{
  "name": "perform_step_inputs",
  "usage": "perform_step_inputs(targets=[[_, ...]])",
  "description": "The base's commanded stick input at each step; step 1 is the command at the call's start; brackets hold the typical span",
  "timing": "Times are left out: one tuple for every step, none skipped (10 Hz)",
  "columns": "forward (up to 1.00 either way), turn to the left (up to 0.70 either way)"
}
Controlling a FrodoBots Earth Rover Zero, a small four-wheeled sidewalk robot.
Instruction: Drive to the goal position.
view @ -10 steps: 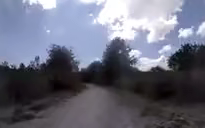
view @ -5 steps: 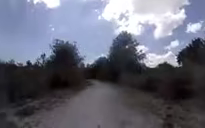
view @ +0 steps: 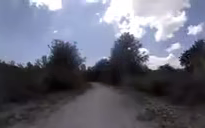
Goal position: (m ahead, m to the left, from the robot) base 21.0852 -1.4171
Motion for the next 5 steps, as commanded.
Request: perform_step_inputs(targets=[[0.85,0.00],[0.85,0.00],[0.85,0.00],[0.85,0.00],[0.85,0.00]])
